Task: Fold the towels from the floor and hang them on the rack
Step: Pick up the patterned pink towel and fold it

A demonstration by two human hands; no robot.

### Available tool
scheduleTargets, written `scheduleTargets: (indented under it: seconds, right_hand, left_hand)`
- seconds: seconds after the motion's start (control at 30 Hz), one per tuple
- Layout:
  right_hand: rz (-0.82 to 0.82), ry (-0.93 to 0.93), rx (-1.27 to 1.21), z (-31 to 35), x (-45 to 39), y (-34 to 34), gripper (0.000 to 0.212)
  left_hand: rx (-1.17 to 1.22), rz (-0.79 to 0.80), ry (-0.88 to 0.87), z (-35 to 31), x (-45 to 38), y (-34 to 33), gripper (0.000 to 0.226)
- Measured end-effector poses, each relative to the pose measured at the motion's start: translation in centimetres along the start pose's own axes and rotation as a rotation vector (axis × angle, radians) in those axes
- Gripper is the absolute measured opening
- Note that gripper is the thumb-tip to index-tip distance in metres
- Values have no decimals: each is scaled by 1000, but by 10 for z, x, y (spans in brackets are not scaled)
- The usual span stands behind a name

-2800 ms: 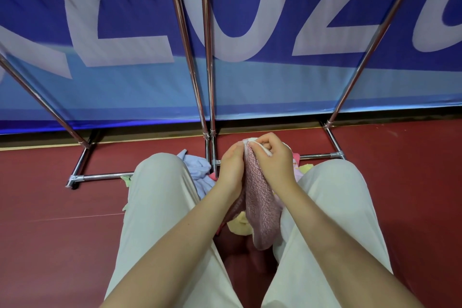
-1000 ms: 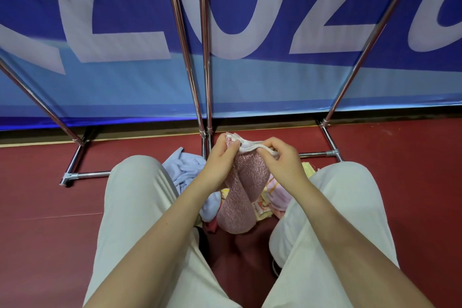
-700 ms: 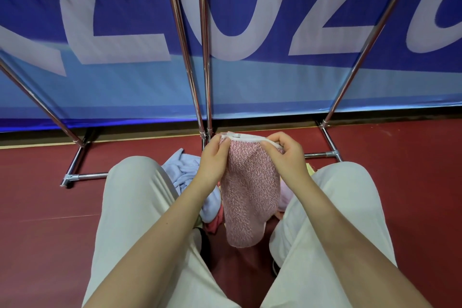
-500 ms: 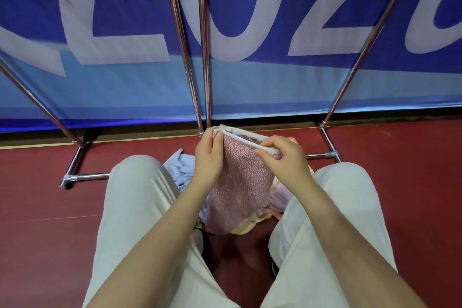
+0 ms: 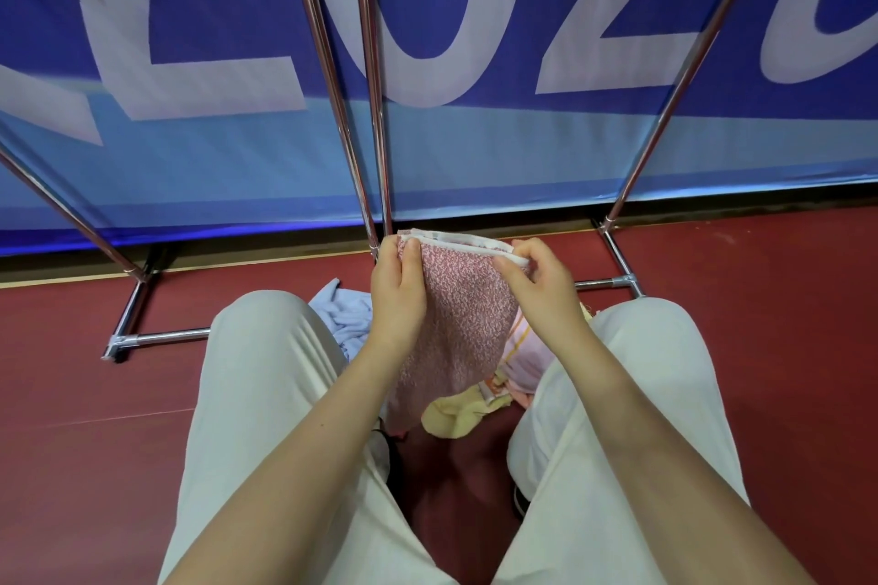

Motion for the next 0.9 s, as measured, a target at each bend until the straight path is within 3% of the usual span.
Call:
scheduleTargets:
  seconds: [0.23,0.4,0.5,0.73,0.9]
  right_hand:
    - [-119,-70,-132,-1,-4,13,21]
    - [-149,-46,-138,4,-4,20,25]
    - [-139,-18,-106,6,-4,24,23]
    - [-181,24,-98,9,-2,31,22]
    - [-232,16,-109,10,-5,40,20]
  left_hand:
    - [17,57,27,1,-2,-3,7]
    - [40,169,-73,-10,-1,-5,30]
    - [-1,227,-149,-19,3,-5,29]
    - [-88,76,-207,-20,-8,13,12]
    - [-123,175,-251,-22,-5,10,10]
Point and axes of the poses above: each hand's wrist, its own x-axis away from the middle knuckle, its own y-axis out of the back of the hand, z = x × y, the point moved 7 cm from there along -x, towards the middle knuckle, and after that the axes turned 14 degrees about -z, right-handed, at the moved point
